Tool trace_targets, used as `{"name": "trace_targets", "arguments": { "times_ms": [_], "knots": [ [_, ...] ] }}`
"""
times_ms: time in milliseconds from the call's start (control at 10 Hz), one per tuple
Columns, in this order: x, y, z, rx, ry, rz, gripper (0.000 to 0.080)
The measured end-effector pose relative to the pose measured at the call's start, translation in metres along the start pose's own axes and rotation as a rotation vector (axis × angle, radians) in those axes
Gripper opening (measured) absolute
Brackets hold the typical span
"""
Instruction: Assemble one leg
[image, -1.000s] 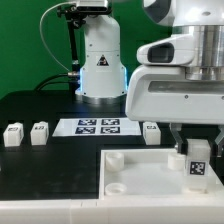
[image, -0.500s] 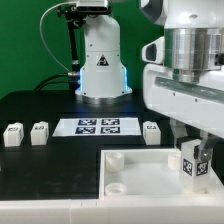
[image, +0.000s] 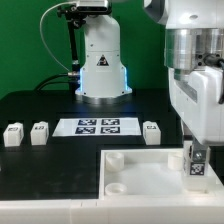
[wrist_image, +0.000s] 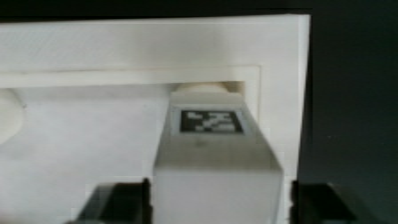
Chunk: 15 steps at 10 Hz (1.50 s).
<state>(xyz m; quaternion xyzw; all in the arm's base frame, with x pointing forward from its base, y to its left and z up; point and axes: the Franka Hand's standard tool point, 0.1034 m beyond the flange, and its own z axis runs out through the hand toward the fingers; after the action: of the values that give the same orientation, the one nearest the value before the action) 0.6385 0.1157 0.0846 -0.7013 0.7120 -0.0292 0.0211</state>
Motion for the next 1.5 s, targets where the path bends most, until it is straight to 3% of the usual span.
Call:
{"name": "trace_targets", "arguments": {
  "times_ms": [100, 200, 300, 400, 700, 1000, 1200, 1400, 1500],
  "knots": [
    [-0.001, 0.0, 0.001, 0.006, 0.006, -0.118, 0.0497],
    [-0.006, 0.003, 0.003, 0.005, 0.024, -0.325, 0.0617],
    [-0.011, 0.004, 0.001, -0.012, 0.037, -0.517, 0.0639],
    [-0.01, 0.003, 0.002, -0.011, 0.033, -0.593, 0.0648],
    [-0.009, 0.003, 0.002, -0.017, 0.032, -0.894, 0.0649],
    [0.005, -0.001, 0.005, 0.006, 0.049, -1.371, 0.0649],
    [0.028, -0.007, 0.005, 0.032, 0.025, -1.505, 0.0649],
    [0.025, -0.006, 0.006, 0.03, 0.026, -1.479, 0.0649],
    [0.026, -0.007, 0.006, 0.03, 0.026, -1.483, 0.0523]
  ]
}}
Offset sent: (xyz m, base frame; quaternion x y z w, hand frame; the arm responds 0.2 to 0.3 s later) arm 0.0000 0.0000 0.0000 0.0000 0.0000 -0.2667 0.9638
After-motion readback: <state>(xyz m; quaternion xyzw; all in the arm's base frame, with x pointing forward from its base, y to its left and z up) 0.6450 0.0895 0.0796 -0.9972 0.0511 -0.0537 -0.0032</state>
